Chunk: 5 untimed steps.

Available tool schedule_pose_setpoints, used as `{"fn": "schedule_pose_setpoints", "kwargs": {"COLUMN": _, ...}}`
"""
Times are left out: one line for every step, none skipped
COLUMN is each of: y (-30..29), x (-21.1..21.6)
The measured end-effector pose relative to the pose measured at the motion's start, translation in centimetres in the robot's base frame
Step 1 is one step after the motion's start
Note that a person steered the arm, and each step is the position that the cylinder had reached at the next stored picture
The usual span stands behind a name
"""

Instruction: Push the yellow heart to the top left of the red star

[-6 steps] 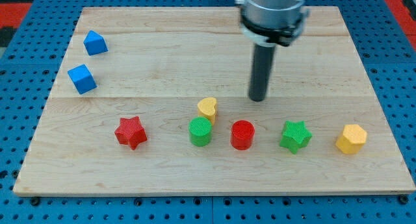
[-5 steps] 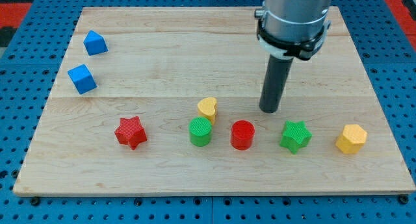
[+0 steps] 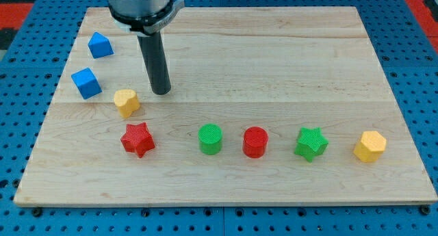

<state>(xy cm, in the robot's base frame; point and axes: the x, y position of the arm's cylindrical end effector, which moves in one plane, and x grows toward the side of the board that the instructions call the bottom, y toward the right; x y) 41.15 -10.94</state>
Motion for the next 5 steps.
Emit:
{"fn": "schedule_pose_setpoints", "kwargs": {"y": -4.5, "x": 0.7}}
{"fn": "schedule_pose_setpoints", "kwargs": {"y": -4.8, "x": 2.0}}
{"fn": "schedule_pose_setpoints", "kwargs": {"y": -3.7, "x": 2.0}}
{"fn": "schedule_pose_setpoints", "kwargs": {"y": -2.8, "x": 3.7}}
{"fn": "schedule_pose_setpoints", "kwargs": {"y": -2.9, "x": 4.6}}
